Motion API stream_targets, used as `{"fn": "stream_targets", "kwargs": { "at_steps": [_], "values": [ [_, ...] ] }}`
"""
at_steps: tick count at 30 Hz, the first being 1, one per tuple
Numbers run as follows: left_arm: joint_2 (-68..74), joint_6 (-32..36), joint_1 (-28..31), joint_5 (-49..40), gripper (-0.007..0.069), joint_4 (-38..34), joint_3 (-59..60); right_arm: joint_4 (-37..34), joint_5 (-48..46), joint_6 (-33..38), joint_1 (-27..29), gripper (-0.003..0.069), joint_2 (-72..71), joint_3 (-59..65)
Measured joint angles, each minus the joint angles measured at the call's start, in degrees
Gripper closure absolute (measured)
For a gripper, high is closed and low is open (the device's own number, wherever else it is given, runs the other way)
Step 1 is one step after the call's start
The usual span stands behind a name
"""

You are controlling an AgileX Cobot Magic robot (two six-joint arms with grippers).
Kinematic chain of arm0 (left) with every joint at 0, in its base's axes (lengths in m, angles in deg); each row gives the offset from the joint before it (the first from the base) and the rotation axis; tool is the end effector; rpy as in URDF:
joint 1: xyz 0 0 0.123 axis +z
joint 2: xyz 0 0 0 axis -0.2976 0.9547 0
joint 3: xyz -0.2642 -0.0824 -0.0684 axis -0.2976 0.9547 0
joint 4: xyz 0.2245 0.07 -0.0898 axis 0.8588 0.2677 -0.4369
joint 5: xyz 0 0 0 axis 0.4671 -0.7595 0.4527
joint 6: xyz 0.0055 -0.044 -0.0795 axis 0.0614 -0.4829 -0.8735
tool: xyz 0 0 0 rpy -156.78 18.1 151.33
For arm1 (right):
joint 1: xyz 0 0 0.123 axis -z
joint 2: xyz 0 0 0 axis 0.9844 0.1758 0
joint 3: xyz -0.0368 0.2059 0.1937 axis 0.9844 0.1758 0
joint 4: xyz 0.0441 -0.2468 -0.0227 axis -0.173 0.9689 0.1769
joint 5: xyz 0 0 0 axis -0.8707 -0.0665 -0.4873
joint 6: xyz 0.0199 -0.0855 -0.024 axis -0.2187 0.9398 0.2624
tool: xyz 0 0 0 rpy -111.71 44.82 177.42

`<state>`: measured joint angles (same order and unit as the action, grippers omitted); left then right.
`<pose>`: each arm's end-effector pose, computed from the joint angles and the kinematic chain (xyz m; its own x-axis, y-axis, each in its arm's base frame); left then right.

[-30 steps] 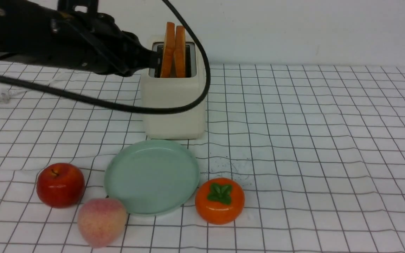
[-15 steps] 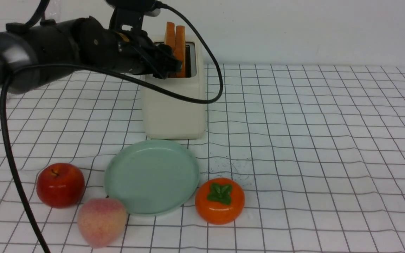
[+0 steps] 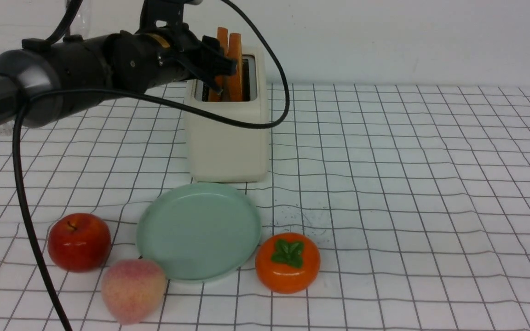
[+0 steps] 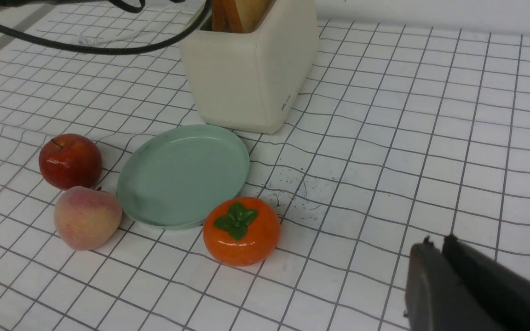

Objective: Take toasted bread from bread machine on white checkered table place on plate.
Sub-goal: 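Reach for a toast slice standing in the toaster with the left gripper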

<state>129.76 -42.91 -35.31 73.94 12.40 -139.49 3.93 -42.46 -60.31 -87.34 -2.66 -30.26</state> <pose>0.4372 -0.1412 0.3078 -0.2364 0.0861 -0.9678 0.3027 0.9530 0.0109 0.0798 0.0402 0.3909 -0.4133 0.0241 -0.9103 -0.3871 0.9002 0.1996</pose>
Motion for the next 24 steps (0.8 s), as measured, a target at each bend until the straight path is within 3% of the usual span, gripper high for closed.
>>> {"fn": "stream_targets", "kwargs": {
  "at_steps": [13, 24],
  "values": [
    [0.56, -1.1, -0.53, -2.46, 0.0246, -0.15, -0.05, -0.48, 0.0, 0.0, 0.0, 0.0606, 0.1, 0.0],
    [2.85, -1.3, -0.64, 1.51, 0.0244, -0.23, -0.24, -0.48, 0.05, 0.0, 0.0, 0.0599, 0.1, 0.0]
  ]
}}
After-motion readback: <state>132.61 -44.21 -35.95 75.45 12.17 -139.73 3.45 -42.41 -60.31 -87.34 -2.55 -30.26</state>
